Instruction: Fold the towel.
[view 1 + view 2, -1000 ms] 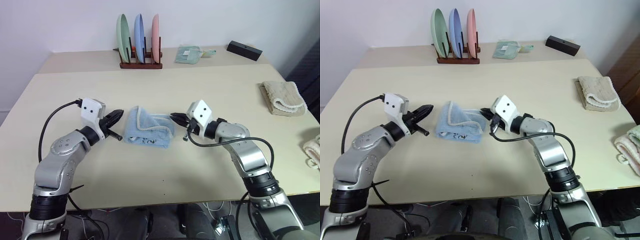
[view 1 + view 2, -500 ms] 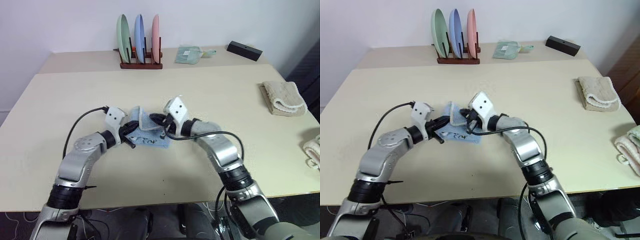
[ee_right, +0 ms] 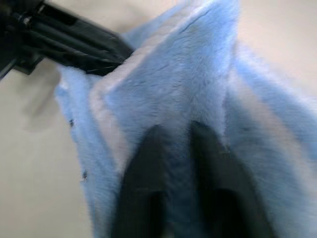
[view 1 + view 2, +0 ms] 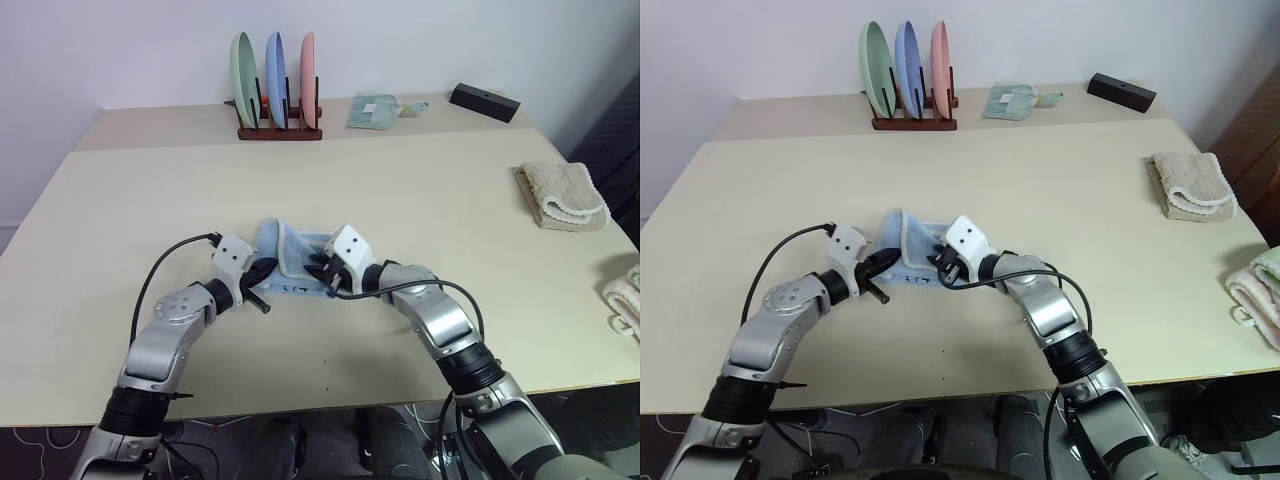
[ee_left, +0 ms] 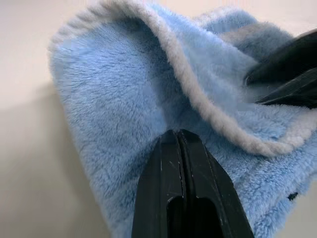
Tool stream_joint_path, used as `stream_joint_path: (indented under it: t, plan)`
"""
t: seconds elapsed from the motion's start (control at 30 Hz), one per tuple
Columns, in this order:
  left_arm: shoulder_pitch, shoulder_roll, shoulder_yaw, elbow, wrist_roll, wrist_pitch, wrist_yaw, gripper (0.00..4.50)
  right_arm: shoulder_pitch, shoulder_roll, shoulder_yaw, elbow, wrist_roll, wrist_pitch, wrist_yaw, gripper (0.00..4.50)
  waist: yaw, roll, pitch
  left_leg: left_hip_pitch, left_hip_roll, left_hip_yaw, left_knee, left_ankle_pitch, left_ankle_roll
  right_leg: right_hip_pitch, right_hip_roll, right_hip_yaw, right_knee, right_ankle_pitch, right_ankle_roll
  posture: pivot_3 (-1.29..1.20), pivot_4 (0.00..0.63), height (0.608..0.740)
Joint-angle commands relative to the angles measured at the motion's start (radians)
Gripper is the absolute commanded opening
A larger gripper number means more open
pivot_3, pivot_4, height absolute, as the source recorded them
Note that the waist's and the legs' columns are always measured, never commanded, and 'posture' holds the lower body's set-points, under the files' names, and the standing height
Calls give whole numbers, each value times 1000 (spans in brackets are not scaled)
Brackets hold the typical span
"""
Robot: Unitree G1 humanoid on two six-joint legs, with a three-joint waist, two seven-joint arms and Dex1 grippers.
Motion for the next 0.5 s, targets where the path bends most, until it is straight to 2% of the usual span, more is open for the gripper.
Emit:
stream_joint_path:
  t: [0.03, 0.13, 0.17, 0.3, 0.5]
  plan:
    - [16, 16, 142, -91, -86, -14, 4, 0, -16, -32, -125, -138, 128, 145, 21, 2862, 1, 0, 0, 0, 0, 0, 0, 0, 0, 0, 0, 0, 0, 0, 0, 0, 150, 726]
    - [67, 76, 203, -134, -101, -22, -34, 0, 3, -64, -225, -233, 276, 366, 36, 4339, 0, 0, 0, -1, 0, 0, 0, 0, 0, 0, 0, 0, 0, 0, 0, 0, 150, 726]
    - [78, 90, 213, -141, -104, -21, -42, 0, 4, -66, -250, -251, 313, 428, 29, 4455, 0, 0, 0, -1, 0, 0, 0, 0, 0, 0, 0, 0, -1, 0, 0, 0, 150, 726]
    - [132, 147, 216, -173, -108, -46, -114, 0, -4, -25, -356, -228, 396, 669, -80, 4455, 2, 0, 0, 0, 1, 0, -1, -1, 2, 0, 0, 0, -1, 0, 0, 0, 150, 726]
    - [176, 173, 180, -235, -130, -37, -183, 0, -10, 36, -370, -161, 425, 761, -148, 4455, 4, 0, 0, -1, 1, 0, 0, -1, 2, 0, 0, 0, -1, 0, 0, 0, 150, 726]
